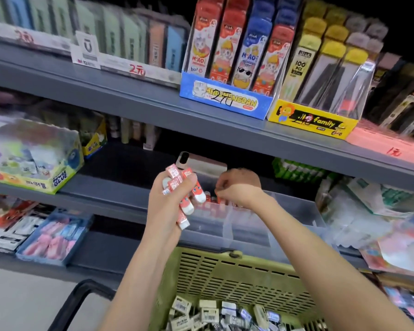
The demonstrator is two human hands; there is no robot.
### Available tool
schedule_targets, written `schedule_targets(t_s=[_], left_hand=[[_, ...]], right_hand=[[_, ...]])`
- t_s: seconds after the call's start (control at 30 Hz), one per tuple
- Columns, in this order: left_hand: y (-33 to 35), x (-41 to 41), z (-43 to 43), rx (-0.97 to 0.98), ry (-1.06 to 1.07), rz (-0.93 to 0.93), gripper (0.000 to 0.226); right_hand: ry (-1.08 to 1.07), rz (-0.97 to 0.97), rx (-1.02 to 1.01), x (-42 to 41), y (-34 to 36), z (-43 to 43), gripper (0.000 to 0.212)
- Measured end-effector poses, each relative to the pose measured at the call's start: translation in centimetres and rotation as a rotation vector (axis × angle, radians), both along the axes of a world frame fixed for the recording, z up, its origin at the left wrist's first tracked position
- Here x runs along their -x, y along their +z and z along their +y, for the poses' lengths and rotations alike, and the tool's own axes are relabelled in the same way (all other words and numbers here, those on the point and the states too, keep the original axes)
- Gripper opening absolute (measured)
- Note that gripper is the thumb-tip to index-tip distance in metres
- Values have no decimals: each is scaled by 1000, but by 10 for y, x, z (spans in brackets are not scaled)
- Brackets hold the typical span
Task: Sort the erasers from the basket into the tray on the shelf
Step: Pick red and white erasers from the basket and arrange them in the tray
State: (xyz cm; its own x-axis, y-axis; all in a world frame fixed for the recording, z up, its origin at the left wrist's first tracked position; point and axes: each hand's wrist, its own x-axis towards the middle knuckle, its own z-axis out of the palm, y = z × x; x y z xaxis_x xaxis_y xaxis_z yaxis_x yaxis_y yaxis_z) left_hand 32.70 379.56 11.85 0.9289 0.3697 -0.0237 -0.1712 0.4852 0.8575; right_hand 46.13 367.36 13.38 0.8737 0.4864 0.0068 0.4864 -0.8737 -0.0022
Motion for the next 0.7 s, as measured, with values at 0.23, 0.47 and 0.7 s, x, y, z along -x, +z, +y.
schedule_targets(t_s=[0.23, 0.47, 0.7], left_hand=[[-10, 1, 6, 94, -22, 29, 24], [-11, 3, 6, 139, 18, 17, 23], [-11, 3, 2, 132, 87, -23, 17]], right_hand=[[205, -164, 371, -8, -8, 2, 37], [127, -115, -43, 19, 8, 5, 25], [174, 506, -833, 101, 36, 6, 14]])
